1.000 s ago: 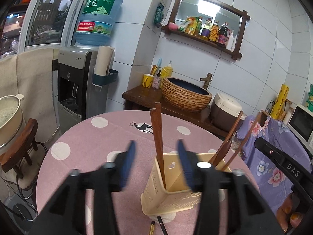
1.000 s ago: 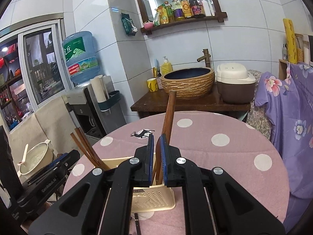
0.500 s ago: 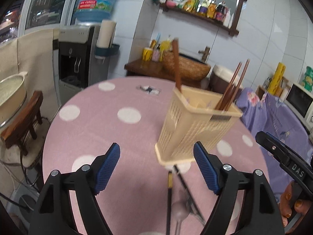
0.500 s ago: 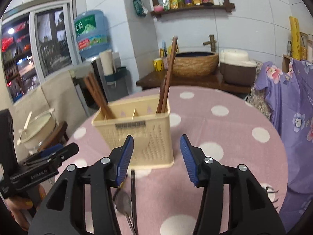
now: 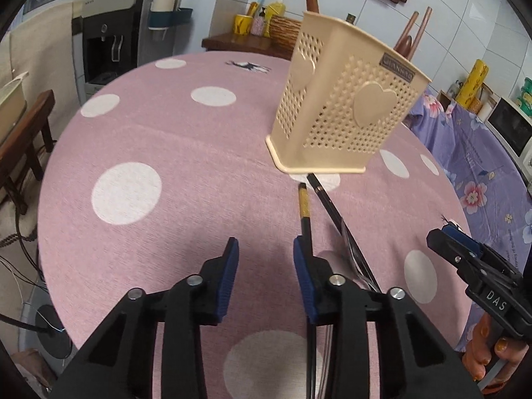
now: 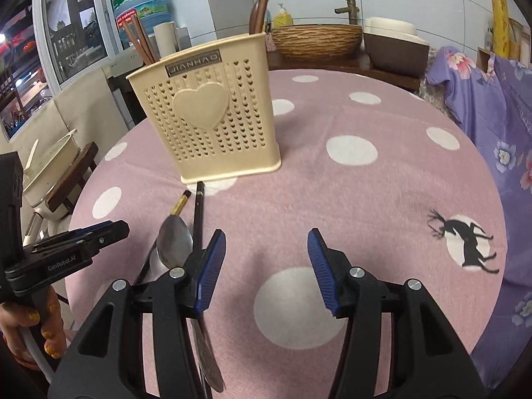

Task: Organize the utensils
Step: 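Move both tools down to the black chopsticks lying before the holder, then grasp the gold-tipped black chopstick with the left tool while the right tool grasps the plain black chopstick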

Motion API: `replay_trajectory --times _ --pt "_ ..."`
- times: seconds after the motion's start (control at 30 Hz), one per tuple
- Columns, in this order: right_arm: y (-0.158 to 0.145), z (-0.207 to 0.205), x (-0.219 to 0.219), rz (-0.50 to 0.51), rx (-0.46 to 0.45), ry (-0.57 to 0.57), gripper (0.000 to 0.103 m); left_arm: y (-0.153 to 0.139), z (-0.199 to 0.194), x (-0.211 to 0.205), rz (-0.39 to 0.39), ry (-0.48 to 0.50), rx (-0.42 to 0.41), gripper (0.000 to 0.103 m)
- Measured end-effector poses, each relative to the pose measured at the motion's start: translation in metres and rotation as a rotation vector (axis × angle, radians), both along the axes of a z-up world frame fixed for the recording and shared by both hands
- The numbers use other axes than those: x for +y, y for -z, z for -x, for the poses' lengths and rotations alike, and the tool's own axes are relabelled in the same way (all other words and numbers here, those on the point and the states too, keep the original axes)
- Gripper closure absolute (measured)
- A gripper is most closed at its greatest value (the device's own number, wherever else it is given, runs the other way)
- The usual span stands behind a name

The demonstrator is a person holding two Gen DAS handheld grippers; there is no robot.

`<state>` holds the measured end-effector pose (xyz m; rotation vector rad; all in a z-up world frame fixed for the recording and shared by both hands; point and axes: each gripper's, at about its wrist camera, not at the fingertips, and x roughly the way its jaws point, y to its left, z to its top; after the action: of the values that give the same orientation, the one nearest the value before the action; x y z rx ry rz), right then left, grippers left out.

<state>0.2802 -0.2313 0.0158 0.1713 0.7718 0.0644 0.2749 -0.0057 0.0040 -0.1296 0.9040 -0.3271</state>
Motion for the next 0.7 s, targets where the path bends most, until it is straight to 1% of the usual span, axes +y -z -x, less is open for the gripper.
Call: replay_trajectory --times 0.1,0.2,0.3,0.4,0.53,0.6,0.7 --pt "0.003 0.002 -0.001 -0.002 0.008 0.002 0.051 0.003 0.001 -0.008 -0.008 0.022 0.007 0.076" --pt "0.003 0.004 -0.001 -0.002 0.012 0.002 0.051 0.004 0.001 -0.017 -0.004 0.051 0.015 0.076" --pt "0.005 0.005 -0.002 -0.008 0.018 0.006 0.051 0.005 -0.004 -0.026 -0.031 0.062 0.009 0.077" --pt "0.007 0.007 -0.002 -0.009 0.026 0.004 0.051 0.008 -0.009 -0.034 -0.037 0.092 0.028 0.078" --pt "0.009 0.008 -0.004 -0.012 0.032 0.007 0.051 0.015 -0.012 -0.042 -0.082 0.109 0.032 0.082" --pt "0.009 0.008 -0.004 -0.013 0.034 0.01 0.051 0.015 -0.012 -0.044 -0.103 0.11 0.017 0.083" --pt "0.007 0.006 -0.003 -0.014 0.035 0.009 0.051 0.015 -0.016 -0.047 -0.12 0.111 0.015 0.084"
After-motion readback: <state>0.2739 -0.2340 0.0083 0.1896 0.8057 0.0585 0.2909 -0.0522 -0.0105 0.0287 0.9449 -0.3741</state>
